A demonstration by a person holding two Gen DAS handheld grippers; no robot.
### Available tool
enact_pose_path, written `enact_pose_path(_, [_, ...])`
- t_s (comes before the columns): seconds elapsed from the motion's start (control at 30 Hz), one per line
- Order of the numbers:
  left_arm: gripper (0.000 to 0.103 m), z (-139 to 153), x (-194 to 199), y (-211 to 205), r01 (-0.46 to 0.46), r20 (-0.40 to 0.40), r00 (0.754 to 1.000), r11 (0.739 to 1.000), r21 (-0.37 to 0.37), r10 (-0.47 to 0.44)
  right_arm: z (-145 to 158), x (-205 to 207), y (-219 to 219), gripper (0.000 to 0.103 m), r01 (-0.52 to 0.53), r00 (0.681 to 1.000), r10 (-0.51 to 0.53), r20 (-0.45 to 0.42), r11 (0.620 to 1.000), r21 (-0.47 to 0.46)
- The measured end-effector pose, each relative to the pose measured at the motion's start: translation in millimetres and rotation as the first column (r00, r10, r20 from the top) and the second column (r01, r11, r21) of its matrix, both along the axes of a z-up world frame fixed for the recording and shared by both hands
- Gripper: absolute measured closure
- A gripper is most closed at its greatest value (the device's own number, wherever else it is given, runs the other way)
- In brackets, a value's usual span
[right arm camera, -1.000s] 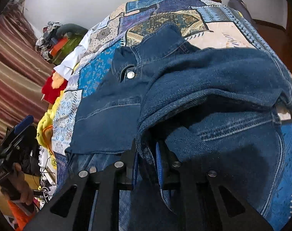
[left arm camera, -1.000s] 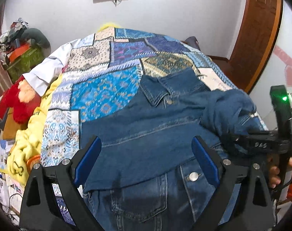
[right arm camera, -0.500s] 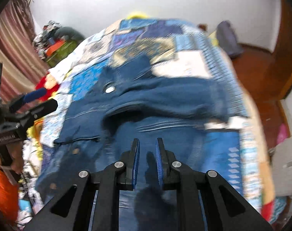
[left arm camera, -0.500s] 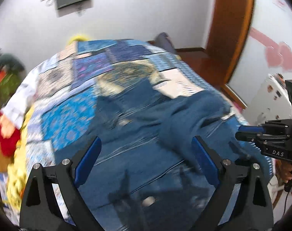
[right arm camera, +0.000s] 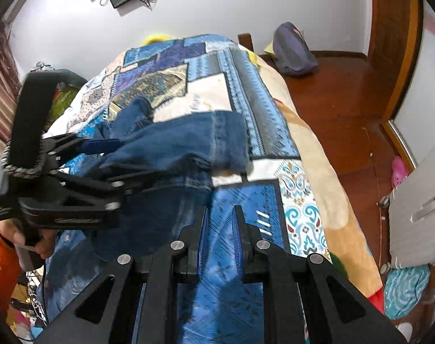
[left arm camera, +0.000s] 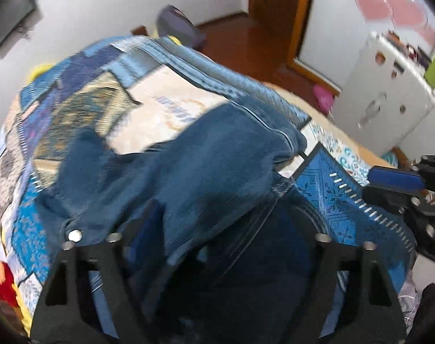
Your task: Fold large clothes
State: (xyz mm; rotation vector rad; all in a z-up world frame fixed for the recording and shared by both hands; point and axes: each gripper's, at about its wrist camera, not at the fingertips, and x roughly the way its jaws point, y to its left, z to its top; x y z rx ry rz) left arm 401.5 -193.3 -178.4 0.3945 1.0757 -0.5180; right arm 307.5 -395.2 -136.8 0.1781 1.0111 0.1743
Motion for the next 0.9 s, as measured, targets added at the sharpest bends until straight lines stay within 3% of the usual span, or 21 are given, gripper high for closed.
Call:
enact_pose_path(0.2, [0.060,-19.7,9.8,-11.8,-0.014,0.044,0.999,1.000,0.026,0.013,-23.6,-0.7,-8.1,0.091,0.022,0.998,-0.020,-0.052,0.999,0.035])
enact_pose_path(0.37, [0.090,-2.8,6.9,-1.0,-0.042,0.075,0.996,0.999,-0.014,0.043,-31.8,3.2,-9.5,0.091,0.036,0.997,-0.031,-0.075,0.997,0.069])
enact_pose_path(0.5, [0.093,30.1,5.8,20.7,-0.108,0.045,0.992,0.983,-0.149,0.116,-26.8,6.9,-6.1,0.091,0.038,0.997,-0.032,-0.065,0.995,0.096])
enact_pose_path(0.63, [0.093,76.6,-11.2,48.4,-0.116,0.157,0.976,0.971,-0.209,0.150,-17.5,11.2,4.6,0.091,0.015,0.999,-0.011,-0.041,0.996,0.086])
enact_pose_path(0.7, [0.093,93.7,-17.9,71.5,-0.136,0.174,0.968,0.959,-0.248,0.182,-11.8,13.6,12.0,0.091,0.000,1.000,0.002,-0.026,0.997,0.083])
enact_pose_path(0.8, [0.093,108.2,-29.0,112.4,-0.180,0.197,0.951,0.943,-0.279,0.240,-4.8,16.7,25.4,0.091,-0.025,1.000,0.025,-0.006,0.997,0.071])
enact_pose_path(0.9, [0.094,104.3,-40.6,156.4,-0.241,0.190,0.934,0.927,-0.287,0.302,-4.5,19.1,40.0,0.091,-0.054,0.999,0.054,0.000,0.997,0.063])
